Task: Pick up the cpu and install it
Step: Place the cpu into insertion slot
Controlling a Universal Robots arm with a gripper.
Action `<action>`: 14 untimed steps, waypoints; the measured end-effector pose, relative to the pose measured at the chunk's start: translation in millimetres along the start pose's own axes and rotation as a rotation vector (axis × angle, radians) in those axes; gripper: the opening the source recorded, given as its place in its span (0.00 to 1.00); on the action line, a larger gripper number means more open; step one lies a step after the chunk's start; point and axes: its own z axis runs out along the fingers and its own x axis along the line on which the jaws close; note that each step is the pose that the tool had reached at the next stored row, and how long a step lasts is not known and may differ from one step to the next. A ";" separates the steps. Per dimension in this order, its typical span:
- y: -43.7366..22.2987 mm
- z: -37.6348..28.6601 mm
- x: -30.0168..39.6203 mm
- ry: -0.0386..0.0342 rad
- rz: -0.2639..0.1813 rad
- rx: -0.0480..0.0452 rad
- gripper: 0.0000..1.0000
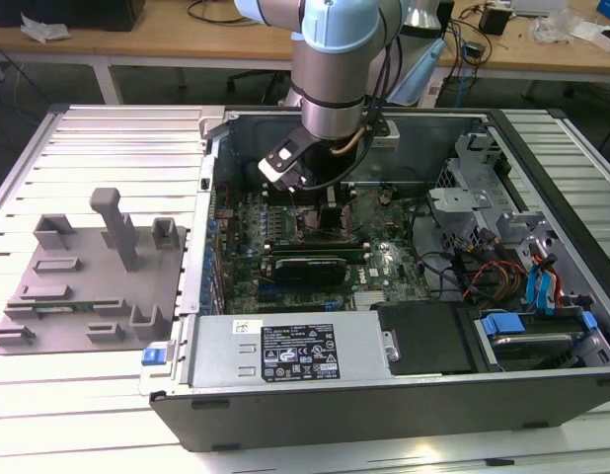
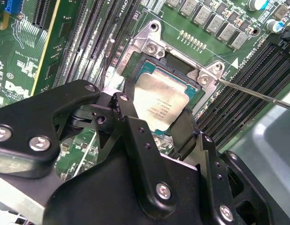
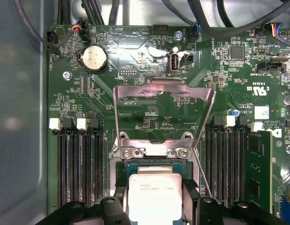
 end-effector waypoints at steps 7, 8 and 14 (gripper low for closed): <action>0.1 1.0 0.0 -0.0006 0.013 0.0006 0.55; 0.1 1.1 0.0 -0.0006 0.015 0.0006 0.55; 0.1 2.2 0.1 -0.0007 0.015 0.0007 0.55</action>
